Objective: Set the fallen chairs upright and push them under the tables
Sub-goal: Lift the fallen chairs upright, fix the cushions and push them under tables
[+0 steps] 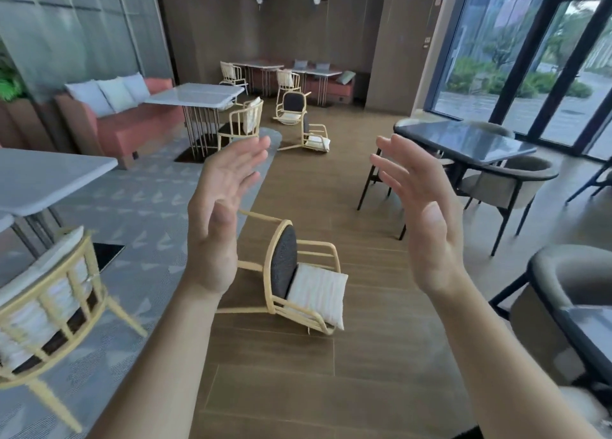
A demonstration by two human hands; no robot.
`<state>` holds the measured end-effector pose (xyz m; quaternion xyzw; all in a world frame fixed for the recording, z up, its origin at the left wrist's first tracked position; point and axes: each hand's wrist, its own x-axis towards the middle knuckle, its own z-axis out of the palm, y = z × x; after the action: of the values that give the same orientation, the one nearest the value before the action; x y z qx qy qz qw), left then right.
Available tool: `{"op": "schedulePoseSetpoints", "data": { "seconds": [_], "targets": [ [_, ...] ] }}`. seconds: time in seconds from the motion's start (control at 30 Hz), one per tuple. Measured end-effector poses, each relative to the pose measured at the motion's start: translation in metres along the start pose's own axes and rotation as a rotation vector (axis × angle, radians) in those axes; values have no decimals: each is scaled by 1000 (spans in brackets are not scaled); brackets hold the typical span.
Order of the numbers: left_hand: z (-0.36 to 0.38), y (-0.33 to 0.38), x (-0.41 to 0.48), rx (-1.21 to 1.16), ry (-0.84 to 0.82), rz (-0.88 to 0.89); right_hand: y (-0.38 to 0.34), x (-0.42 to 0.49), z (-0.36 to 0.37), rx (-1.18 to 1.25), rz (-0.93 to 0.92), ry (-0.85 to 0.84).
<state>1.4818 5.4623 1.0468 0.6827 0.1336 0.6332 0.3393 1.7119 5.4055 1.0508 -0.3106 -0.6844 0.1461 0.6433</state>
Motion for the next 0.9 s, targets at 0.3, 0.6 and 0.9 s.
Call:
{"op": "schedulePoseSetpoints", "data": {
  "seconds": [0.3,0.6,0.9],
  "targets": [
    [45,-192,139,-22,78,80,187,145,-70,-27,-45,-72],
    [57,-322,266,160,166,90,370,279,-87,191,-83,-172],
    [81,-437,318,499,521,48,553,405,-73,563,-95,-494]
  ]
}}
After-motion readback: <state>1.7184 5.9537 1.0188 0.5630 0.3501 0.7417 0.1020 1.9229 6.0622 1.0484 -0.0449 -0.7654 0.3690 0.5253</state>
